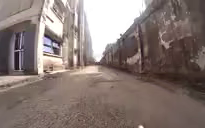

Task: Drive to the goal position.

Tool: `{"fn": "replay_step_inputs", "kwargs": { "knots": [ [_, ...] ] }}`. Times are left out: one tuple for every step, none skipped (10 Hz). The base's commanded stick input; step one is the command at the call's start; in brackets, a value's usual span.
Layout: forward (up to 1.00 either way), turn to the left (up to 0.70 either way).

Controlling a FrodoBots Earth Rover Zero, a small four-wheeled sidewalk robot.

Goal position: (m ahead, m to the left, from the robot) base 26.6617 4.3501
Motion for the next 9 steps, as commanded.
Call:
{"fn": "replay_step_inputs", "kwargs": {
  "knots": [
    [1.00, 0.00],
    [1.00, 0.00],
    [1.00, 0.24],
    [1.00, 0.07],
    [1.00, 0.00],
    [1.00, 0.00],
    [1.00, 0.00],
    [1.00, 0.00],
    [1.00, 0.00]
  ]
}}
